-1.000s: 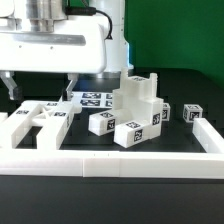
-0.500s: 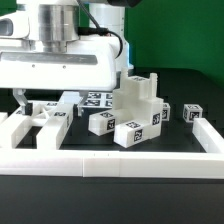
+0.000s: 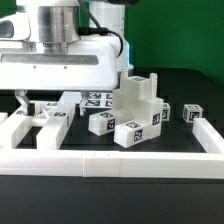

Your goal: Assemble chair

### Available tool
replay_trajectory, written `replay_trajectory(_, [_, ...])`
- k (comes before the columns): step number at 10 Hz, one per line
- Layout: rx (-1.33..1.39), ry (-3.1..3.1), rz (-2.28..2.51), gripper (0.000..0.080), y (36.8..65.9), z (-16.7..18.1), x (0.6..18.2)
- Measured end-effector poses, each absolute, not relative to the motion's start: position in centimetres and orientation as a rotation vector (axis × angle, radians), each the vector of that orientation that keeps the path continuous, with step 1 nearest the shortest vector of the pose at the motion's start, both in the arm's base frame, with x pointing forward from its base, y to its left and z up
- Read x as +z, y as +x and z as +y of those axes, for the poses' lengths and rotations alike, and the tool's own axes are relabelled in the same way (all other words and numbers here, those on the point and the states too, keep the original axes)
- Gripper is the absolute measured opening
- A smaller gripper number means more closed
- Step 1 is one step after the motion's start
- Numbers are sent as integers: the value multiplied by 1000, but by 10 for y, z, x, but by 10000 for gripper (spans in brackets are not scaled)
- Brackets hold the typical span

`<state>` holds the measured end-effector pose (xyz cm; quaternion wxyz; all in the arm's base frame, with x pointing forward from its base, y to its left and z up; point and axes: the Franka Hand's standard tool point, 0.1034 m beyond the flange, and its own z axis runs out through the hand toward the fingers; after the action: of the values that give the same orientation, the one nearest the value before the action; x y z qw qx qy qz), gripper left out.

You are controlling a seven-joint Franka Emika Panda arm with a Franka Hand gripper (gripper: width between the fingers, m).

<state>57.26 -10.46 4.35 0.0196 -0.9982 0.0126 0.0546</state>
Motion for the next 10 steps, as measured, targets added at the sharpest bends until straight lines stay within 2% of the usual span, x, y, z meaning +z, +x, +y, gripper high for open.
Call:
replay_trajectory(2, [168,-3099,34,649,583,-107,41])
replay_trajectory(7, [178,-3105,49,649,577,-115,29])
replay_trajectory(10, [177,-3116,55,649,572,-115,15])
